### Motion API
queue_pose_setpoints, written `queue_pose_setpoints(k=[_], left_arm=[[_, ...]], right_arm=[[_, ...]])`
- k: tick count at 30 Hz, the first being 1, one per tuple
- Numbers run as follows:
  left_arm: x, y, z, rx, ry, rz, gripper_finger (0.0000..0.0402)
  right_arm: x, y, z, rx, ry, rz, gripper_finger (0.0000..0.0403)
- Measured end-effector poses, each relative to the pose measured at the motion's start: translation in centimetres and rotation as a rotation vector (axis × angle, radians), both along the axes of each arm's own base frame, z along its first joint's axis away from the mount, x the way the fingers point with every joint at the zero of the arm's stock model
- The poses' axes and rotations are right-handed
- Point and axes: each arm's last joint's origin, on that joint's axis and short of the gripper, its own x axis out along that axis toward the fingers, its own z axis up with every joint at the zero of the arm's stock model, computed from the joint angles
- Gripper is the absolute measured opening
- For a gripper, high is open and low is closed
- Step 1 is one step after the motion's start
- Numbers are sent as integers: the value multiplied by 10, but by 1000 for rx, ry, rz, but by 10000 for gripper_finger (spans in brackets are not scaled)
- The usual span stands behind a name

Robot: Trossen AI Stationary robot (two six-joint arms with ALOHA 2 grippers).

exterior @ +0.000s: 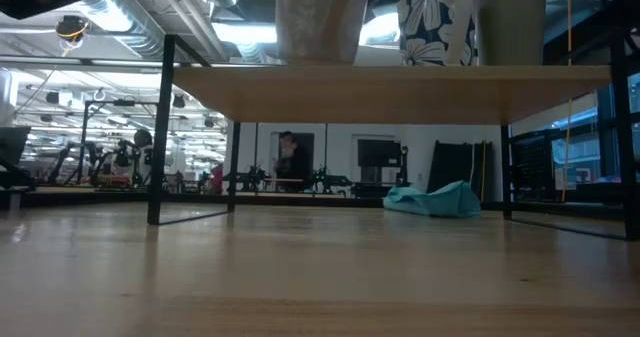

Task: Stack small to large cups/mugs on shelf
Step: Put the gray mug on the shelf

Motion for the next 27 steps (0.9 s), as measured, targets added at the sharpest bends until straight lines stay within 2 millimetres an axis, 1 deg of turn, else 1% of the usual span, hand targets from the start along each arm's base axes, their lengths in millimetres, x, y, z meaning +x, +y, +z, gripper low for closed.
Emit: queue_pose_setpoints(k=[6,9,14,16,21,23,25,27], left_arm=[[0,0,0,7,-1,-2,75],[0,1,0,23,-7,7,75],[1,5,3,103,-39,26,75],[3,11,14,145,-68,28,75],[0,35,68,254,-212,132,75],[-3,46,86,294,-247,172,75],[-6,56,97,324,-249,195,75],[-8,66,101,349,-225,219,75]], right_arm=[[3,-18,-1,126,31,21,26],[3,-23,-1,138,36,21,25],[4,-30,-2,137,38,14,22],[4,-31,-2,140,40,20,22],[4,-31,-2,141,41,21,22],[4,-31,-2,142,41,22,22],[4,-31,-2,143,41,22,22],[4,-33,-3,147,42,18,27]])
